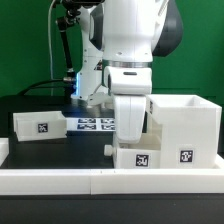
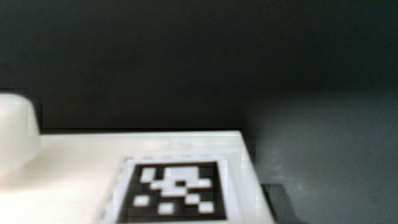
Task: Assemble drawer
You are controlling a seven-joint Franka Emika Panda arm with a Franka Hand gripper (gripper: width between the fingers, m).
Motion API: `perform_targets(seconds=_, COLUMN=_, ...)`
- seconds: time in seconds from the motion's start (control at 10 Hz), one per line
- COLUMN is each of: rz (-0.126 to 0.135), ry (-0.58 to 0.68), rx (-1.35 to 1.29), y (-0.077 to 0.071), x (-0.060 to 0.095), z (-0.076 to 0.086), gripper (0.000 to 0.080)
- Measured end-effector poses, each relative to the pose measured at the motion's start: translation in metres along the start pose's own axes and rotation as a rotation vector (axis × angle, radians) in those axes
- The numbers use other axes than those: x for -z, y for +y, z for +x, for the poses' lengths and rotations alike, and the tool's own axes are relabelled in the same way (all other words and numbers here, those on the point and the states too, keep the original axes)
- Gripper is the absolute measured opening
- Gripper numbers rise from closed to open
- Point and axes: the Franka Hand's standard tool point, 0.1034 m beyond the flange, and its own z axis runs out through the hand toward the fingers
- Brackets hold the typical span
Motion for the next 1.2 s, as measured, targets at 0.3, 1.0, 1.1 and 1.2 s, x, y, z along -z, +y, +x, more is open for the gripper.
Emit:
perform_targets(seconds=0.3, rz=-0.002, ry=-0.003, rx=0.0, y=0.0, x=0.0, z=0.001, gripper=0.0041)
perform_targets(seconds=1.0, rz=-0.007, ry=-0.006, rx=-0.027, y=0.005, x=0.019, z=-0.002, gripper=0.0589)
perform_targets(seconds=1.1, rz=-0.007, ry=-0.01, rx=-0.03, y=0.009, x=0.03, z=-0.002, gripper=0.0637)
perform_targets(seconds=1.2, rz=-0.004, ry=-0.015, rx=-0.033, y=0.012, x=0.041, z=-0.004, gripper=0.0637)
